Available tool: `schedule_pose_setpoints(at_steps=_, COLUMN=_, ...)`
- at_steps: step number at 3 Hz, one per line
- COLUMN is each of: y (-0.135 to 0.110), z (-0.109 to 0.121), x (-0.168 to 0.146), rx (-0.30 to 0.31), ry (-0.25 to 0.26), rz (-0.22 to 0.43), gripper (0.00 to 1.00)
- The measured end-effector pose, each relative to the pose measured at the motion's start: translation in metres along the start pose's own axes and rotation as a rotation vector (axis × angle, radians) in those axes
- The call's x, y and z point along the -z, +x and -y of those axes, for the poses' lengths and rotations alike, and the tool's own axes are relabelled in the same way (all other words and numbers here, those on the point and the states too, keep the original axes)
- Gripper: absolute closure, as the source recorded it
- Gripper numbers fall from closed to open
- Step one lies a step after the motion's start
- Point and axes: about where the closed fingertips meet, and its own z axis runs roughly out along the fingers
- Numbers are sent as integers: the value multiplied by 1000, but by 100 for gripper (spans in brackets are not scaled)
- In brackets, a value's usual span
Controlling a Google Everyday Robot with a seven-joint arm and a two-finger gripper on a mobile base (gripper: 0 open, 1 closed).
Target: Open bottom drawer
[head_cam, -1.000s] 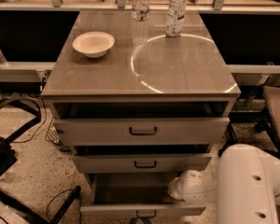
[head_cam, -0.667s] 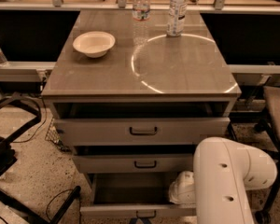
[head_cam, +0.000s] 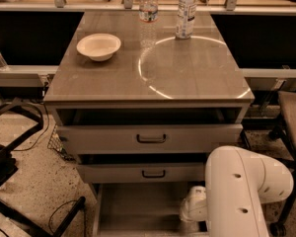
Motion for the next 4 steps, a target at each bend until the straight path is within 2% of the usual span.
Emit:
schedule_pose_setpoints(at_steps=1, y=7, z=-40, x=7, rx=-25, ry=-43, rz=7, gripper=97)
schedule_pose_setpoints(at_steps=3, y=6, z=-37, x=4, rx=-18, ry=-43, rz=5, gripper=51)
schedule_pose_setpoints(at_steps=4, y=6, z=-39, x=3, rx=-18, ry=-47, rz=5, gripper=20)
